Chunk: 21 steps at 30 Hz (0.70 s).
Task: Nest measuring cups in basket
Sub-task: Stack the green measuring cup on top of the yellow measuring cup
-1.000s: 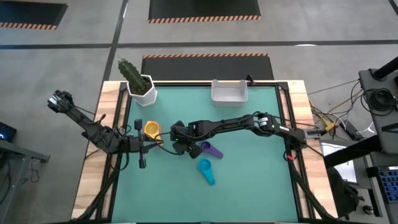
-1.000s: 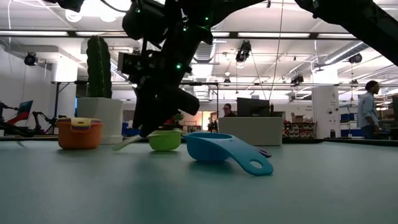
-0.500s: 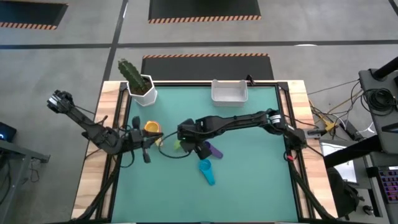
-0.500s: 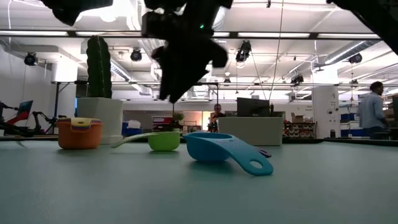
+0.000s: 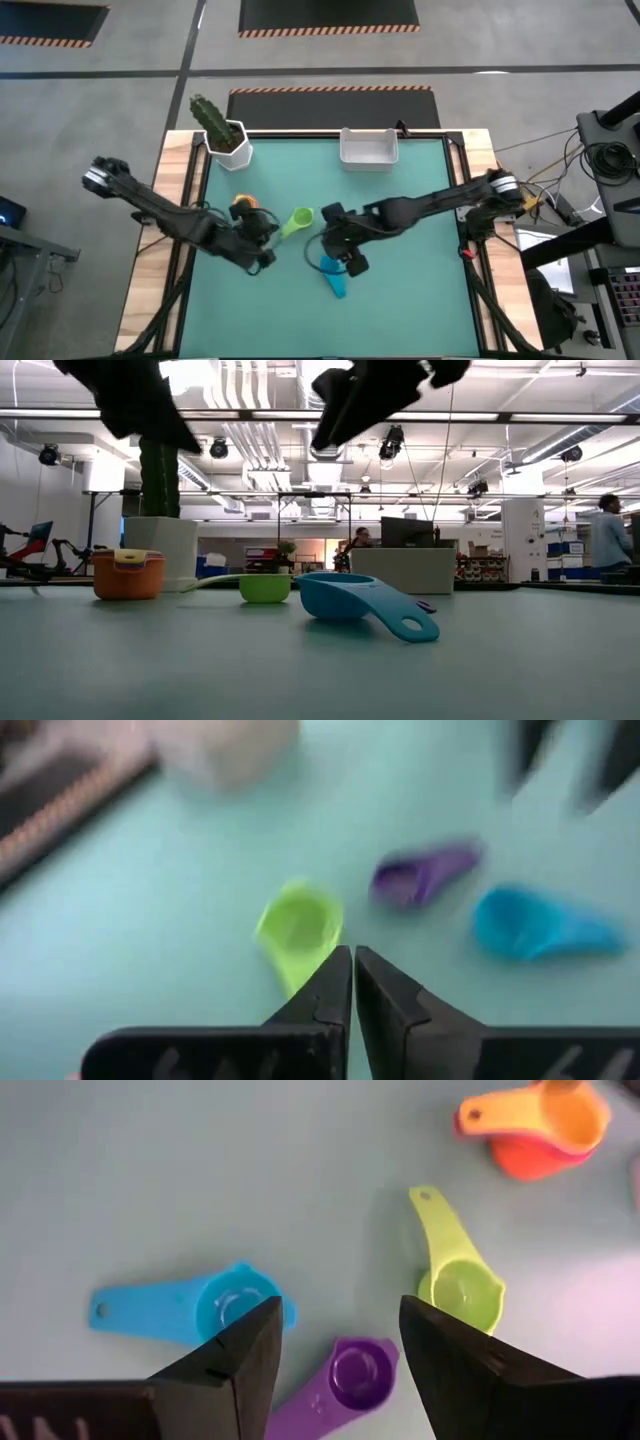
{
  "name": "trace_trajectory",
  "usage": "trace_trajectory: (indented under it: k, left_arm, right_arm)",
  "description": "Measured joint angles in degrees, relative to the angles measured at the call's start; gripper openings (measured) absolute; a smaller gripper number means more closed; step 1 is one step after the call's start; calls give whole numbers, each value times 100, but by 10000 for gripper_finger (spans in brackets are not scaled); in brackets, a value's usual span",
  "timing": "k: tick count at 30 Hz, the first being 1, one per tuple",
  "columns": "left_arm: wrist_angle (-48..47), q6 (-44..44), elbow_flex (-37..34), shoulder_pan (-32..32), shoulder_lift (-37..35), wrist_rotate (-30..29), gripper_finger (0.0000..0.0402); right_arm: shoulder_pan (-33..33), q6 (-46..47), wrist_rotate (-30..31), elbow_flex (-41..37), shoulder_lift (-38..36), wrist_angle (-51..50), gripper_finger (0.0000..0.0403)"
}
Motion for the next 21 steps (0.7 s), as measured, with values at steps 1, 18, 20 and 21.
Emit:
trace_trajectory:
  k: [1, 18, 20, 21]
  left_arm:
    - [-319, -145, 172, 52, 270, 128, 0]
    - [-867, 892, 1493, 344, 2630, 466, 176]
    - [-736, 985, 1445, 476, 2660, 477, 197]
    - [-624, 1006, 1395, 544, 2661, 493, 202]
  right_arm:
    - [43, 39, 45, -211, -158, 192, 189]
    - [403, 335, 148, -2955, -1775, 2525, 189]
    - [424, 386, 146, -3186, -1895, 2715, 189]
    - [428, 395, 147, -3282, -1956, 2786, 189]
